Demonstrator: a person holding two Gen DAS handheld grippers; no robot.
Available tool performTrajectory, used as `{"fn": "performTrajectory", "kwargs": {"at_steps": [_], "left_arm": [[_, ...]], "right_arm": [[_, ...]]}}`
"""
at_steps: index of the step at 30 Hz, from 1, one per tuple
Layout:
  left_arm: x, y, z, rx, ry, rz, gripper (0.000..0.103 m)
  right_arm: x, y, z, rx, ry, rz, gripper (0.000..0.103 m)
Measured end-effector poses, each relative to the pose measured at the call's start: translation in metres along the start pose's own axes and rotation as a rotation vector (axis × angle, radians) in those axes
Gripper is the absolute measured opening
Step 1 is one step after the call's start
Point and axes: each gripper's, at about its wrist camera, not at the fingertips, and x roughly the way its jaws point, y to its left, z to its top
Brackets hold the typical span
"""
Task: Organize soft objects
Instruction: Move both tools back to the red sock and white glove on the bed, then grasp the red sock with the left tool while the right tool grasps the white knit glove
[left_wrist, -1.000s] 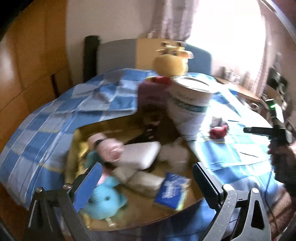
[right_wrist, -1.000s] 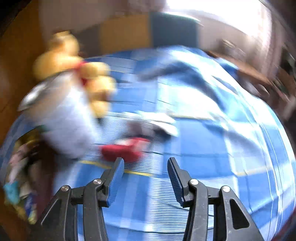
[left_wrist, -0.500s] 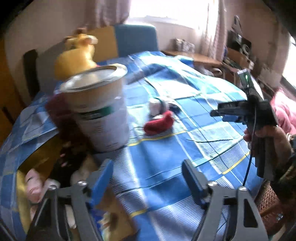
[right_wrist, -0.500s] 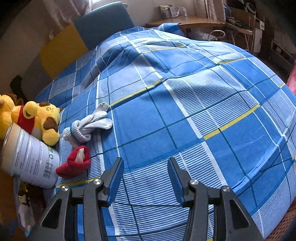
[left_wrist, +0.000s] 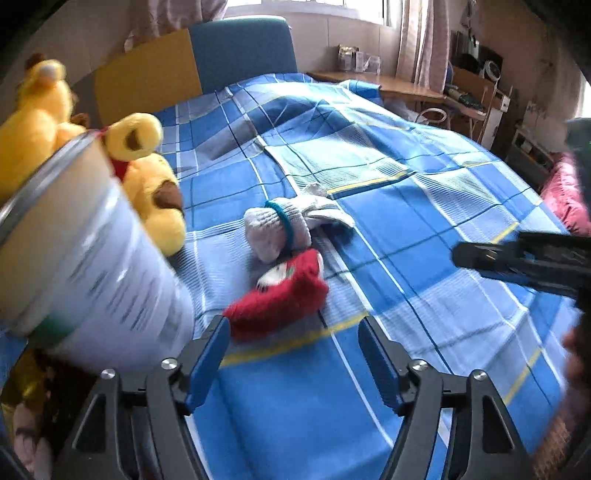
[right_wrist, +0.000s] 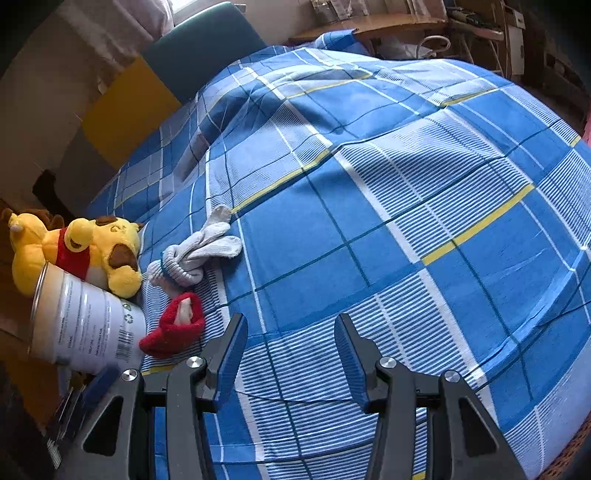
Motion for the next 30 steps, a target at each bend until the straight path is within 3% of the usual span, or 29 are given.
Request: {"fn": "performTrajectory", "kwargs": {"at_steps": [9, 10, 11, 14, 19, 24, 27, 30], "left_arm": [[0.063, 0.001, 0.019, -0.035, 0.048, 0.027, 0.079], [0.069, 0.004, 0.018, -0.051, 0.064, 0.016, 0.060], [0.072, 0.005, 0.017, -0.055, 0.070, -0.002, 0.048], [0.060, 0.005, 0.013, -0.060, 0.050, -0.033, 0.033], [0.025, 0.003, -0.006, -0.115, 0.034, -0.073, 0.033], [-0.010, -0.011, -0.053, -0.140, 0.056, -0.072, 0.033], [-0.026, -0.023, -0.082, -0.109, 0.052, -0.058, 0.033], [-0.036, -0.032, -0.113, -0.036, -0.002, -0.041, 0.033]], "right_arm": [[0.001, 0.006, -0.001, -0.014, 0.010, 0.024, 0.049], [0.001, 0.006, -0.001, -0.012, 0.011, 0.026, 0.049], [0.001, 0.005, -0.001, -0.011, 0.011, 0.026, 0.049], [0.002, 0.004, -0.001, -0.012, 0.008, 0.018, 0.049], [0.003, 0.003, -0.001, -0.014, 0.014, 0.013, 0.049], [0.006, 0.003, -0.003, -0.020, 0.028, 0.011, 0.049], [0.009, 0.003, -0.005, -0.020, 0.051, 0.036, 0.049], [0.013, 0.006, -0.008, -0.030, 0.073, 0.057, 0.049]]}}
